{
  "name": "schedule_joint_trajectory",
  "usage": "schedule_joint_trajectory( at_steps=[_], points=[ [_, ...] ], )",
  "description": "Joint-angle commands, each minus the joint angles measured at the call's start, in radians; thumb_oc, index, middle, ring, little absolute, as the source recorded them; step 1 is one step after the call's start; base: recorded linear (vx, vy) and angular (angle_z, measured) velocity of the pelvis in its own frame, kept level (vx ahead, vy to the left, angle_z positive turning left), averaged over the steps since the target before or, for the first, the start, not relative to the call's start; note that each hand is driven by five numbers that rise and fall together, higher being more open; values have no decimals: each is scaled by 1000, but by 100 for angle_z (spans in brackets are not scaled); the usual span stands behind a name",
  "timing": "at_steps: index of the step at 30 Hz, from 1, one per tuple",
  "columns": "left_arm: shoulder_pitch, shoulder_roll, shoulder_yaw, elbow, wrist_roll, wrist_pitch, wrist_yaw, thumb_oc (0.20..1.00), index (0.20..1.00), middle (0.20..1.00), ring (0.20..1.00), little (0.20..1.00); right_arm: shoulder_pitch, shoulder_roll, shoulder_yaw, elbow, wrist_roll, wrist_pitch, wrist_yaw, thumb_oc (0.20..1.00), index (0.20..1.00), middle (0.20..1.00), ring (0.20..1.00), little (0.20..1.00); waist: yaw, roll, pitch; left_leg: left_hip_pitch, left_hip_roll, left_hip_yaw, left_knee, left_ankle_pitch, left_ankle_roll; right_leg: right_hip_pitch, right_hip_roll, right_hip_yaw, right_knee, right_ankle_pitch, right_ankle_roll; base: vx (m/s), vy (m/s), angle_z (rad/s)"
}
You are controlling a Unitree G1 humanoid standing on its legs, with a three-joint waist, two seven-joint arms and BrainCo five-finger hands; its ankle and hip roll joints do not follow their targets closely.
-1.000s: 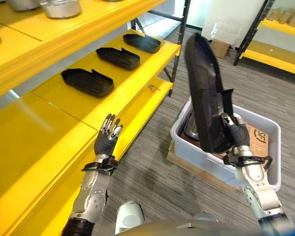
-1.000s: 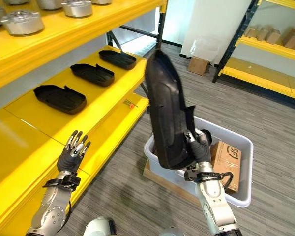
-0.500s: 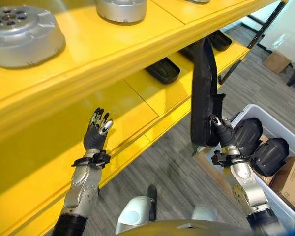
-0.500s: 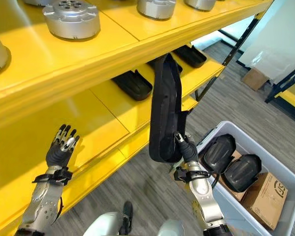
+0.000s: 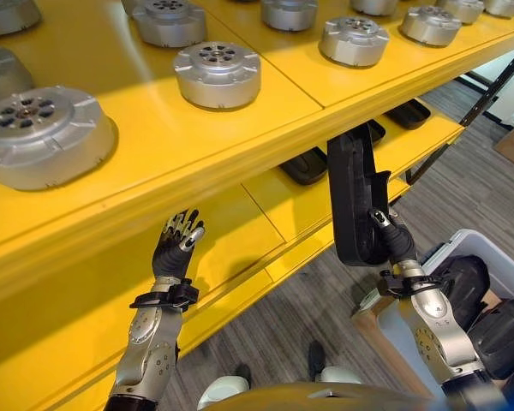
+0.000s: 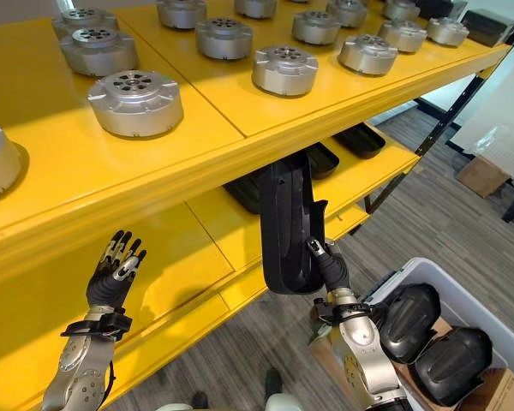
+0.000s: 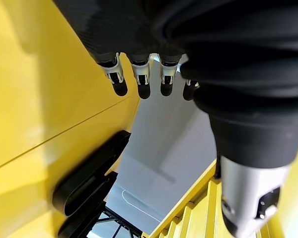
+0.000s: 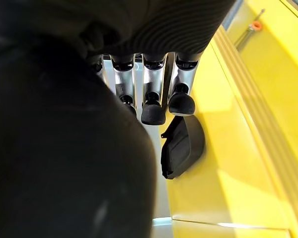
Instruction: Move parts from the plastic box to the shelf.
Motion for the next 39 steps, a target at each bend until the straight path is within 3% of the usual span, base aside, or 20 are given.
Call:
schedule_joint_trajectory(
  at_steps=[1,5,7,8,11,12,13,15,16,17,19,24,35,37,39],
  points=[
    [-5,29,-15,-64,-15,-36,-32,1000,1000,1000,1000,1000,-61,-28,-54,-81,58,-96,22,200,200,200,200,200,11,58,-48,-49,103,-42,-20,38,-32,-51,4,-48,163,-144,10,-16,-201,29],
    [-6,21,-18,-67,-30,-38,-30,1000,1000,1000,1000,1000,-108,-40,-26,-75,69,-105,22,200,200,200,200,200,28,66,-38,-78,136,-96,-26,84,-61,-44,42,-88,175,-178,-21,-80,-202,33],
    [-31,16,-33,-57,-33,-44,-24,1000,1000,1000,1000,1000,-141,-55,-20,-75,71,-113,10,200,200,200,200,200,42,63,-12,-150,112,-120,24,108,-75,-50,34,-128,177,-180,-33,-264,-147,73],
    [-73,13,-46,-45,-35,-45,-23,1000,1000,1000,1000,1000,-164,-68,-20,-77,61,-119,-1,200,200,200,200,200,24,48,10,-179,126,-2,137,71,-58,-78,-2,-159,209,-177,-40,-234,4,106],
    [-79,12,-54,-42,-39,-39,-29,1000,1000,1000,1000,1000,-161,-53,-2,-67,55,-106,-13,200,200,200,200,200,3,56,0,-128,211,79,125,80,-62,-101,-14,-170,233,-185,-41,-80,60,76],
    [-74,12,-55,-47,-39,-38,-31,1000,1000,1000,1000,1000,-152,-50,-2,-69,56,-101,-12,200,200,200,200,200,-2,66,-6,-110,245,94,98,102,-70,-104,-15,-174,246,-191,-37,2,197,47],
    [-75,12,-62,-47,-41,-35,-26,1000,1000,1000,1000,1000,-132,-48,-5,-76,52,-98,-16,200,200,200,200,200,-16,92,-15,-93,326,150,17,181,-93,-114,-31,-198,284,-210,-29,2,221,41],
    [-86,8,-72,-27,-47,-31,-28,1000,1000,1000,1000,1000,-120,-49,-9,-67,54,-95,-21,200,200,200,200,200,-26,111,-18,-90,358,191,-30,208,-105,-123,-58,-221,316,-217,-19,11,222,70],
    [-91,12,-78,-24,-48,-31,-26,1000,1000,1000,1000,1000,-125,-49,-4,-60,57,-94,-25,200,200,200,200,200,-21,120,-23,-87,353,169,-50,214,-107,-124,-64,-218,319,-217,-14,135,332,67],
    [-124,23,-87,-27,-46,-32,-21,1000,1000,1000,1000,1000,-143,-46,-5,-45,49,-92,-31,200,200,200,200,200,-18,133,-29,-90,330,174,-54,190,-109,-110,-108,-233,329,-200,1,173,335,27],
    [-130,27,-88,-29,-44,-31,-25,1000,1000,1000,1000,1000,-145,-43,-7,-43,50,-89,-31,200,200,200,200,200,-18,129,-23,-94,318,175,-35,174,-106,-93,-125,-240,328,-196,7,145,226,8],
    [-121,45,-94,-33,-37,-26,-29,1000,1000,1000,1000,1000,-181,-15,36,-4,76,-63,-9,200,200,200,200,200,16,96,-24,-102,238,168,12,97,-86,-10,-188,-258,239,-136,53,129,140,49],
    [-130,90,-109,-79,-63,-26,-9,1000,1000,1000,1000,1000,-488,-10,110,122,-1,-36,-98,200,200,200,200,200,113,44,8,-211,178,115,81,67,-73,20,-214,-322,173,-98,79,49,40,13],
    [-123,130,-115,-108,-84,-33,-5,1000,1000,1000,1000,1000,-659,-32,101,244,-21,-33,-173,200,200,200,200,200,158,39,39,-254,173,96,107,64,-71,-8,-217,-328,193,-102,79,-78,-29,25],
    [-131,149,-128,-115,-103,-35,-4,1000,1000,1000,1000,1000,-787,-55,99,337,-23,-30,-218,200,200,200,200,200,173,42,62,-276,170,93,123,63,-71,-38,-222,-322,217,-106,75,-104,12,8]
  ],
)
